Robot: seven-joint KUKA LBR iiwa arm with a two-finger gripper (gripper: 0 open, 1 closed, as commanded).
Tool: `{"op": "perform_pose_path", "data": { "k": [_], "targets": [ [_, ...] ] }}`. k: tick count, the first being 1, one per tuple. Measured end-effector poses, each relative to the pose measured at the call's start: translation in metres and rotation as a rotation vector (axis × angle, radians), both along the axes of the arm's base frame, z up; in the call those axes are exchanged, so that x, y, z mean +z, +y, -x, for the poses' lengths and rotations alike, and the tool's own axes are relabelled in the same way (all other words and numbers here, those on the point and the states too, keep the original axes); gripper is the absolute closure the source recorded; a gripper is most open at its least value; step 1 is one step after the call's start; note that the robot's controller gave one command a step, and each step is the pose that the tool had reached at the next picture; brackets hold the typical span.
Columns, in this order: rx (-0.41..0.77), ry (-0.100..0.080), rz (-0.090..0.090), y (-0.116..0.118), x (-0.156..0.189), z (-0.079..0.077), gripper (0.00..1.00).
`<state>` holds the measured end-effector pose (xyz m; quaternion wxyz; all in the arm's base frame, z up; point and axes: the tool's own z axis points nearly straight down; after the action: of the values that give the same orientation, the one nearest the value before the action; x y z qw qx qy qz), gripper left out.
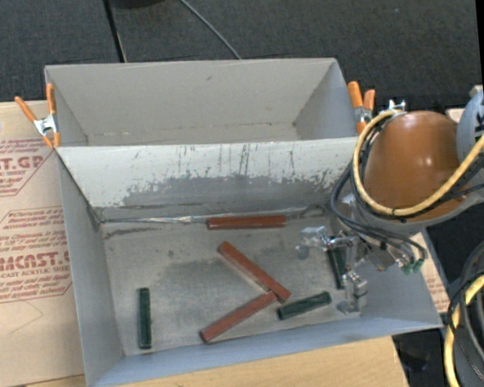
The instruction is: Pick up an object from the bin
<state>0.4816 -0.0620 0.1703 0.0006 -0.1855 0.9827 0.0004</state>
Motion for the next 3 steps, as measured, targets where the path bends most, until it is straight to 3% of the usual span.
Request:
{"op": "perform_pose_path", "data": {
  "k": [1, 2, 3],
  "targets": [
    [0.0, 0.0, 0.0, 0.0, 0.0, 0.0, 0.0],
    [0.078, 0.004, -0.001, 0.002, 0.054, -0.002, 0.0],
    [0.131, -0.013, 0.003, 0.001, 0.031, -0.009, 0.0]
  ]
}}
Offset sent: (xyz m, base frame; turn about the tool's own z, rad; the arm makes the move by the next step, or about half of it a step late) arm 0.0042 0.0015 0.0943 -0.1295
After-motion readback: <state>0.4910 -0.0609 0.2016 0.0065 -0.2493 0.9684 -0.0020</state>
